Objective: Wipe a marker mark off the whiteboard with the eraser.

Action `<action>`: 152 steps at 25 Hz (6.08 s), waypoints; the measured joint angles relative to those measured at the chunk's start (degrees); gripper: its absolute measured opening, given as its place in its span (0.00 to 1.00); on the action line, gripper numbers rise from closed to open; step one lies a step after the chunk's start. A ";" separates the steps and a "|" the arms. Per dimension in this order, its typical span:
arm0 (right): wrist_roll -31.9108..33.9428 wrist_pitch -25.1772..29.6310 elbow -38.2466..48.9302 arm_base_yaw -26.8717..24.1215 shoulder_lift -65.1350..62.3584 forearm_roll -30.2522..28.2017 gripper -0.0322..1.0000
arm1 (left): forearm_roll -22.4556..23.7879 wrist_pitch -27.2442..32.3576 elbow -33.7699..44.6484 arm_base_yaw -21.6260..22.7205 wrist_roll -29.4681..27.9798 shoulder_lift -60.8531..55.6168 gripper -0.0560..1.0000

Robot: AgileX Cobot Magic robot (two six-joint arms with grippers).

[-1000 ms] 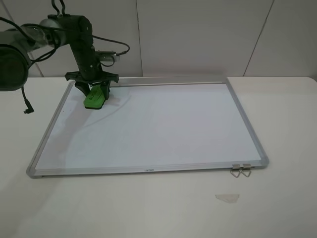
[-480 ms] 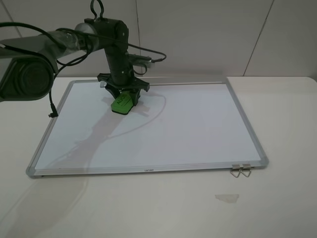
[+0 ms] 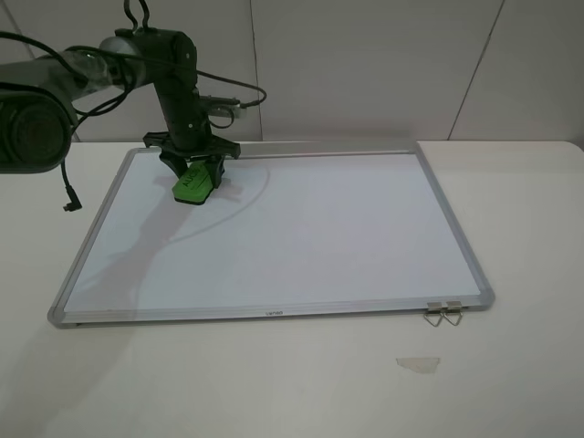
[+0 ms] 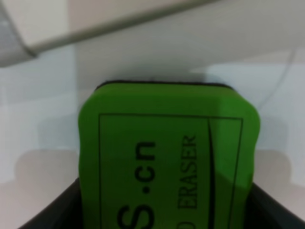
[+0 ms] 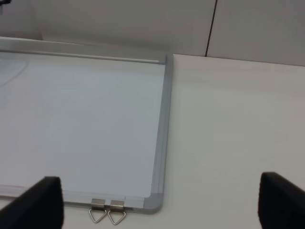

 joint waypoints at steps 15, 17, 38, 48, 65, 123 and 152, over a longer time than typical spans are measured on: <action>0.00 0.00 0.00 0.00 0.00 0.00 0.82 | 2.66 0.00 0.34 6.03 0.37 -1.01 0.61; 0.00 0.00 0.00 0.00 0.00 0.00 0.82 | 2.66 0.00 0.87 6.09 0.37 -1.78 0.61; 0.00 0.00 0.00 0.00 0.00 0.00 0.82 | 0.08 -8.35 42.33 10.72 -5.51 -27.52 0.61; 0.00 0.00 0.00 0.00 0.00 0.00 0.82 | -0.09 -30.52 72.48 10.72 -10.28 -43.43 0.61; 0.00 0.00 0.00 0.00 0.00 0.00 0.82 | 0.22 -45.76 86.82 10.66 -10.24 -46.99 0.61; 0.00 0.00 0.00 0.00 0.00 0.00 0.82 | 0.66 -1.54 100.23 10.59 1.10 -128.92 0.78; 0.00 0.00 0.00 0.00 0.00 0.00 0.82 | -2.61 -7.67 102.88 10.59 4.71 -154.03 0.78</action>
